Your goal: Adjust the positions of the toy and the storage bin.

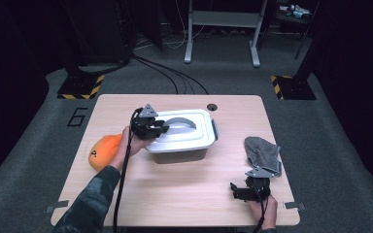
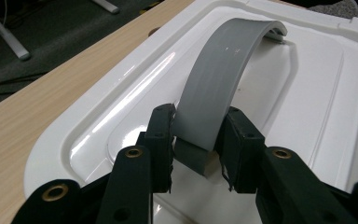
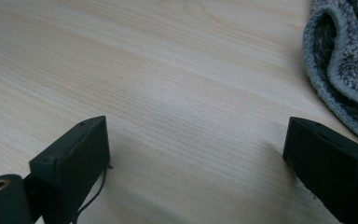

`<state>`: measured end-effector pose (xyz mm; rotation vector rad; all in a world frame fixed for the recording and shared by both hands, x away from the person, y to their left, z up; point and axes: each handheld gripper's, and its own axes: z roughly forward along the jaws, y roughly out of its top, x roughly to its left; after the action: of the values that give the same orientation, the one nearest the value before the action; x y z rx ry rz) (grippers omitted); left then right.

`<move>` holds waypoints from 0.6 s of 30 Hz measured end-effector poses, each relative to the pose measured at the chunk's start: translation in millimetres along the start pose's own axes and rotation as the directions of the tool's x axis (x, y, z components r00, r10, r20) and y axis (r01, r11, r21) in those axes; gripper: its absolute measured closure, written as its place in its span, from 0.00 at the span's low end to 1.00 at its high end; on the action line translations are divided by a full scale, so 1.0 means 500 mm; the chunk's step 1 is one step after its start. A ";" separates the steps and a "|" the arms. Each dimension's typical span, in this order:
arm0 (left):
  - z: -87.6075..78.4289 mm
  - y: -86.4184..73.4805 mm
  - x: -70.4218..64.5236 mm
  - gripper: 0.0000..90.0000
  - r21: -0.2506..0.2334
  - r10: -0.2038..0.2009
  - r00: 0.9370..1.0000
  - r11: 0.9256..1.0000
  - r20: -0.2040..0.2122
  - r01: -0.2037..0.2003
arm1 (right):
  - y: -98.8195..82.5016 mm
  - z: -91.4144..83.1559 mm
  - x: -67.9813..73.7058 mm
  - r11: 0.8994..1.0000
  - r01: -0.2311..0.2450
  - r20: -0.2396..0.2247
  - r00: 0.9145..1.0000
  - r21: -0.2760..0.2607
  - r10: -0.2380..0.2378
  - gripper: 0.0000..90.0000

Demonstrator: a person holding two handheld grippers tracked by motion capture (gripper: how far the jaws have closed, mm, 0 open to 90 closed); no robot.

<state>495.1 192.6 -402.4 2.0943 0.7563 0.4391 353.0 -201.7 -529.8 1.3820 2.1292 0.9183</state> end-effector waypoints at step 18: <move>-0.074 -0.001 -0.035 0.17 -0.045 -0.082 0.994 0.996 -0.066 0.079 | 0.000 0.000 0.000 1.000 -0.001 0.001 1.000 0.000 0.001 0.07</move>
<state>461.6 203.5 -382.0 2.0105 0.8601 0.4797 352.9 -201.6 -529.8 1.3837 2.1281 0.9174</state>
